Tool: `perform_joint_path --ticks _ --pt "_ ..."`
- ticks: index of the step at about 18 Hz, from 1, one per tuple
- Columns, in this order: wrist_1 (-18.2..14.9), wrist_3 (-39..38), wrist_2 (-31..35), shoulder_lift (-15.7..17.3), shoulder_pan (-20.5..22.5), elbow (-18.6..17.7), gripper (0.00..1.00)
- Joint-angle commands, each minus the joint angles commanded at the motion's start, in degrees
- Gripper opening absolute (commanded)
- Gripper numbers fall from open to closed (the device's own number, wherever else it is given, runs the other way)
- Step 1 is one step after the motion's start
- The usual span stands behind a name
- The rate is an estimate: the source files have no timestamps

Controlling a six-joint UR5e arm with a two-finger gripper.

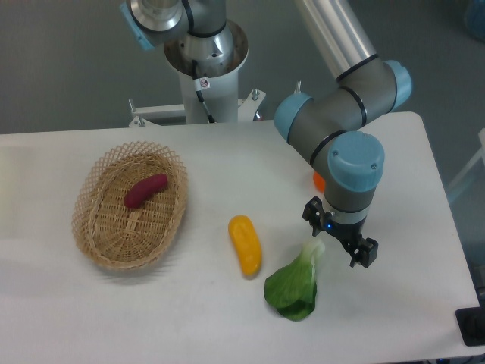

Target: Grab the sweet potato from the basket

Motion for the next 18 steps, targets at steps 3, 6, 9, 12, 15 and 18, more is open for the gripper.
perform_joint_path --ticks 3,6,9,12,15,18 --pt "-0.09 0.44 0.00 0.09 0.00 0.00 1.00" --pt "-0.09 0.18 -0.09 0.09 0.00 0.09 1.00" --pt "-0.44 0.26 -0.35 0.09 0.00 0.61 1.00" --pt "-0.53 0.26 -0.61 0.61 -0.09 -0.26 1.00" --pt "-0.52 -0.35 -0.88 1.84 -2.36 -1.93 1.00" --pt "-0.53 -4.38 -1.14 4.65 -5.26 -4.39 1.00"
